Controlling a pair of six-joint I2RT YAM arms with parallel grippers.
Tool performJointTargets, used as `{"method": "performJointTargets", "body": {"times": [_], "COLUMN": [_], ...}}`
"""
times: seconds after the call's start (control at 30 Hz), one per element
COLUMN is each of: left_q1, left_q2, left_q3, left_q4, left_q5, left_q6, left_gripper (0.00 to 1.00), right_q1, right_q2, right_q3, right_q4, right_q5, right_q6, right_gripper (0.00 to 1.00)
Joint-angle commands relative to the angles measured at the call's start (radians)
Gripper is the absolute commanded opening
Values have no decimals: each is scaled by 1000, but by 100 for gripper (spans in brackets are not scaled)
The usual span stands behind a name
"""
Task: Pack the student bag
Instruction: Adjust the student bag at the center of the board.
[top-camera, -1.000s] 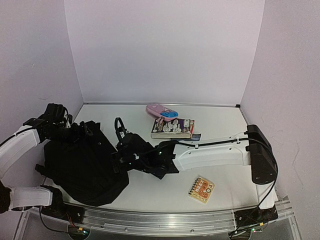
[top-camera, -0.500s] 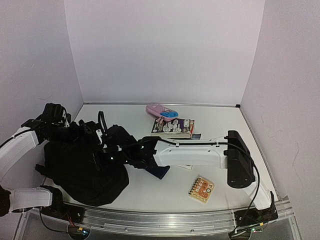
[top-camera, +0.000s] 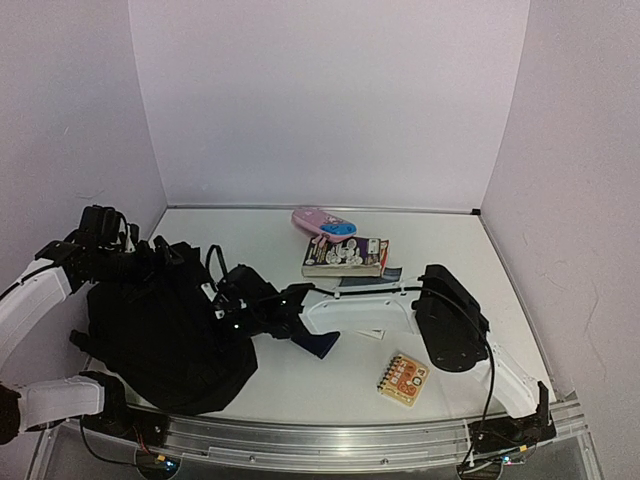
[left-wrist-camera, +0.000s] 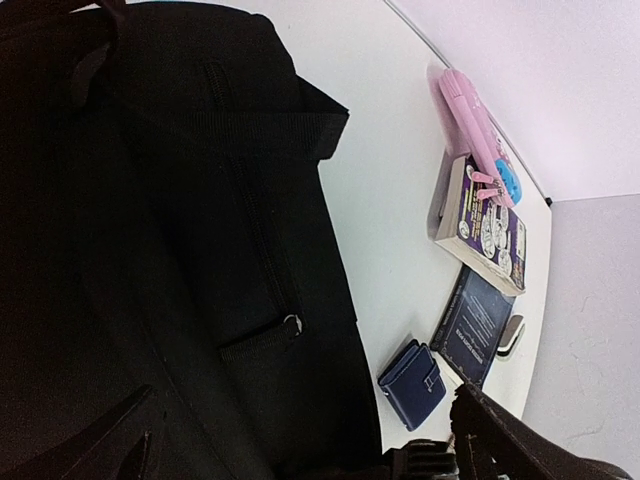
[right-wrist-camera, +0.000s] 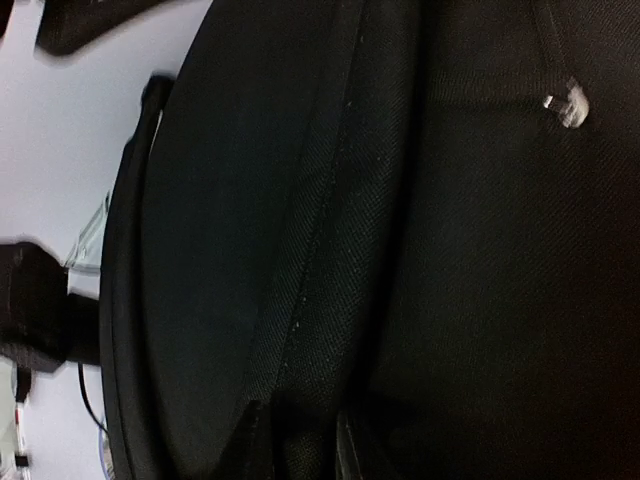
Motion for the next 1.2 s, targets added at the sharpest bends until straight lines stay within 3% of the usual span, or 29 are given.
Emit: {"method": "performJointTargets", "body": {"times": [0.0,0.33,0.63,0.87,1.17], "left_q1": [6,7,7,7,7], "left_q2": [-15,-26,-1,-14,-27], "left_q3": [53,111,56,29,3], "left_q4": [-5,-26,15,23,23], "left_q5": [20,32,57,86,101], "left_q6": [8,27,3,-15,-23], "left_gripper": [100,100,100,100,100], "right_q1": [15,15,15,16,15], "right_q2": [-129,-390,-381,-253,-82], "right_q3": [-183,-500,-525,-371,-171], "right_q4": [117,178,202,237,237], "right_q5": [-147,-80,-45,1,-20], "right_q6": [67,150,166,153,138], "right_gripper": [1,0,0,27,43]}}
